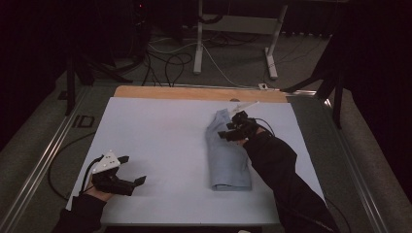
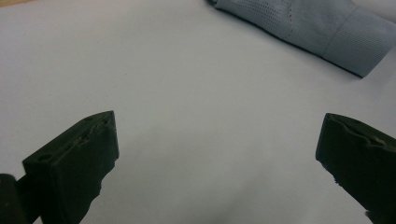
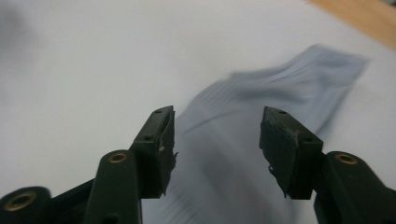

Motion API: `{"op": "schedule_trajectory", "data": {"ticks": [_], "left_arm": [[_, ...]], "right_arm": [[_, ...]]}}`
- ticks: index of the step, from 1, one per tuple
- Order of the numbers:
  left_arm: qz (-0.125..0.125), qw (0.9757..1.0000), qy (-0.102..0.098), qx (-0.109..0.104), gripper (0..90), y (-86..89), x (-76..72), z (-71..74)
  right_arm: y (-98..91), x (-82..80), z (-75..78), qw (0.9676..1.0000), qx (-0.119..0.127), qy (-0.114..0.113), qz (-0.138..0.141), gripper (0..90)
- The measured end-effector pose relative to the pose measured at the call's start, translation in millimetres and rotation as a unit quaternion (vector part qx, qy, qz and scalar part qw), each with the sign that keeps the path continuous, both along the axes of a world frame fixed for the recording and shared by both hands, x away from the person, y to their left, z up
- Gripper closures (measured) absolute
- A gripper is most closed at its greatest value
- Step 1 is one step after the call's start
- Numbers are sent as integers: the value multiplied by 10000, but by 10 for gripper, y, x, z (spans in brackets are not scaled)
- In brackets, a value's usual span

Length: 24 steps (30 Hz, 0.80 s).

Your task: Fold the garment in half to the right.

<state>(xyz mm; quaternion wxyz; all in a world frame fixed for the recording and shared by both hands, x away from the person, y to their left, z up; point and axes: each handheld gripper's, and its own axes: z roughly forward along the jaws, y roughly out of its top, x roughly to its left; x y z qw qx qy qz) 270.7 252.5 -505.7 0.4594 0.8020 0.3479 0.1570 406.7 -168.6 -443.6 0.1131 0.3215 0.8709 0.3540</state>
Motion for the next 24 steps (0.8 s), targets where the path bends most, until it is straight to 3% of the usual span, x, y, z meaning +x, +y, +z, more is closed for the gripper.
{"op": "schedule_trajectory", "data": {"ticks": [1,9,11,13,17,24], "left_arm": [[-9,10000,-16,8,3,-3,-4,1],[-36,10000,-15,7,3,-20,-7,3],[-34,10000,-20,10,3,-24,-9,5],[-58,10000,-50,17,3,-29,-13,11],[-24,10000,-15,1,3,-16,-6,0],[-41,10000,-13,16,3,-19,-3,-7]], "right_arm": [[24,-179,-4,9998,12,-62,188,522],[129,-722,-70,9948,-92,63,1008,753],[138,-757,-105,9937,-169,47,1105,786],[153,-835,-203,9925,-408,38,1151,900],[137,-859,-355,9913,-562,132,1184,900],[92,-889,-546,9907,-521,392,1198,900]]}}
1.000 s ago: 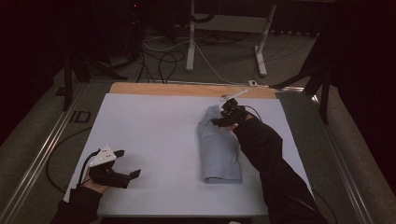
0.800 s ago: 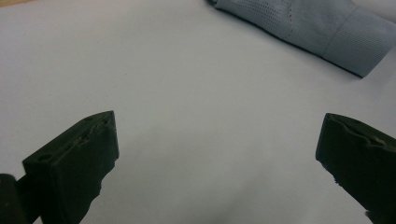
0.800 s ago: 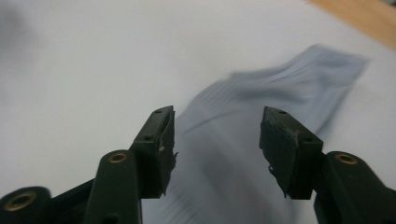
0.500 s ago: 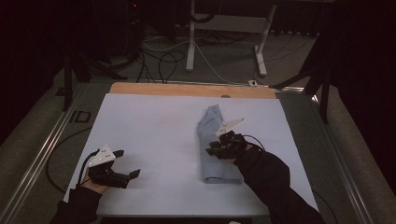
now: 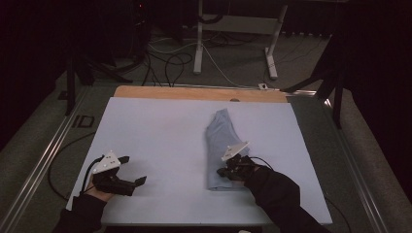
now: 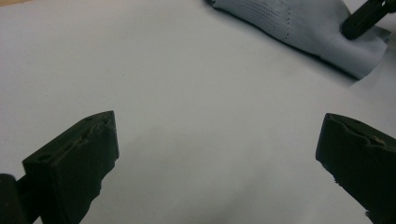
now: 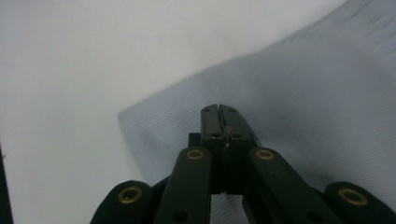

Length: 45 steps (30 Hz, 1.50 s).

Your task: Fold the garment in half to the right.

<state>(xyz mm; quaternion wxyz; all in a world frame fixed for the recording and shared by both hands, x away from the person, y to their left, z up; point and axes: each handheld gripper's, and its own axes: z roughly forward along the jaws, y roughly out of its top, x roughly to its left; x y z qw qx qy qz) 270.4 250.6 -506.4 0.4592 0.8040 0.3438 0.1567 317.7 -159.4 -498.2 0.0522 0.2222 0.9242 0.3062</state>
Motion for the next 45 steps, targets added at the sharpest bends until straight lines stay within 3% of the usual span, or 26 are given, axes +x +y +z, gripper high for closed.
{"op": "schedule_trajectory", "data": {"ticks": [3,14,20,31,34,39,45], "left_arm": [[10,10000,3,-8,3,5,0,-6],[-103,9999,-83,-77,3,7,-24,5],[-258,9996,-147,-37,3,-29,-40,9],[-162,9998,-86,0,3,-18,-25,-7],[-178,9998,-110,-26,3,-18,-29,4],[-159,9998,-114,-56,3,-7,-29,10],[-155,9998,-115,-64,3,-4,-31,10]], "right_arm": [[-20,-19,-95,9999,-41,106,-5,900],[-132,-126,-148,9996,168,213,-97,900],[-174,-205,-148,9998,110,152,-107,900],[-182,-194,-159,9998,156,91,-45,900],[-171,-195,-149,9998,166,58,-34,900],[-199,-202,-31,9992,381,-70,-105,893],[-268,-141,121,9969,716,-246,-223,762]]}}
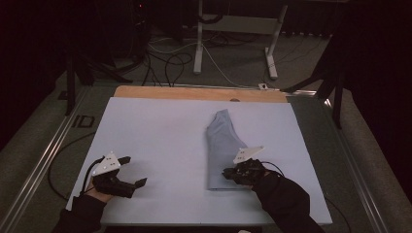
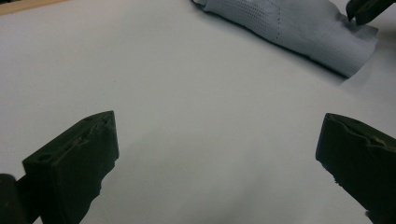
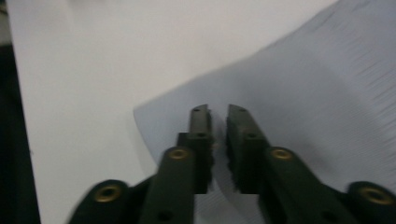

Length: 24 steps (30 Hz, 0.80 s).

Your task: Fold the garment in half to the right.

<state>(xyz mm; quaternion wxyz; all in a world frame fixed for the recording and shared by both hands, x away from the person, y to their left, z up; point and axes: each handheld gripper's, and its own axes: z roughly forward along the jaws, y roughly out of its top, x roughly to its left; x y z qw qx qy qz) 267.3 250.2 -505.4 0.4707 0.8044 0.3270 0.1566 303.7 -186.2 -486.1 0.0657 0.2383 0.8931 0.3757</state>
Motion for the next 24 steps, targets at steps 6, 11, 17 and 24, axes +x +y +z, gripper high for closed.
{"op": "schedule_trajectory", "data": {"ticks": [6,11,17,24], "left_arm": [[30,10000,16,-4,3,15,-1,2],[25,10000,4,9,3,15,0,4],[22,10000,10,21,3,24,-7,5],[10,10000,11,-8,3,34,-7,5]], "right_arm": [[5,54,106,9996,214,-193,-4,532],[-15,140,151,9987,438,-215,-118,310],[-29,245,194,9976,674,-123,-31,152],[-80,305,195,9955,916,-157,-168,93]]}}
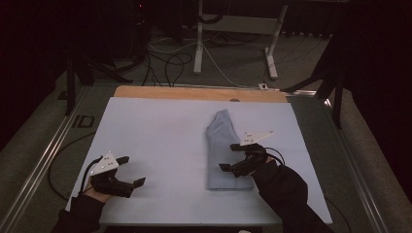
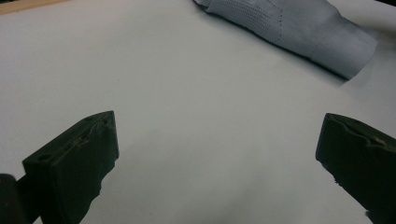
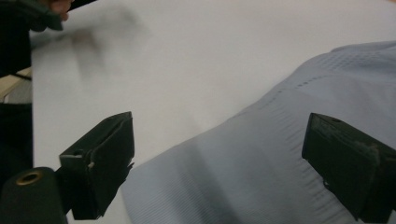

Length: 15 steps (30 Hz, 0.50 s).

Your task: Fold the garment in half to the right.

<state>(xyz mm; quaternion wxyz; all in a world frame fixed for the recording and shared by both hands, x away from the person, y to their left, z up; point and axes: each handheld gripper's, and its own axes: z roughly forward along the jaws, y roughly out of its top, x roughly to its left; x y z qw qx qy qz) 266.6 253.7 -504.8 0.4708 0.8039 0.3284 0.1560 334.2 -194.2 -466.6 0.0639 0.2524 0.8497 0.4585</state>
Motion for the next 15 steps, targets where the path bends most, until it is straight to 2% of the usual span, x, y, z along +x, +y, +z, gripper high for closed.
{"op": "schedule_trajectory", "data": {"ticks": [3,11,15], "left_arm": [[-4,10000,-2,-3,3,2,-3,4],[-14,10000,-17,10,3,18,-4,12],[-27,10000,-22,13,3,8,-8,15]], "right_arm": [[-45,13,-7,9999,72,-86,-107,93],[-193,-10,-3,9991,22,-279,-315,93],[-293,-30,-12,9987,16,-280,-425,93]]}}
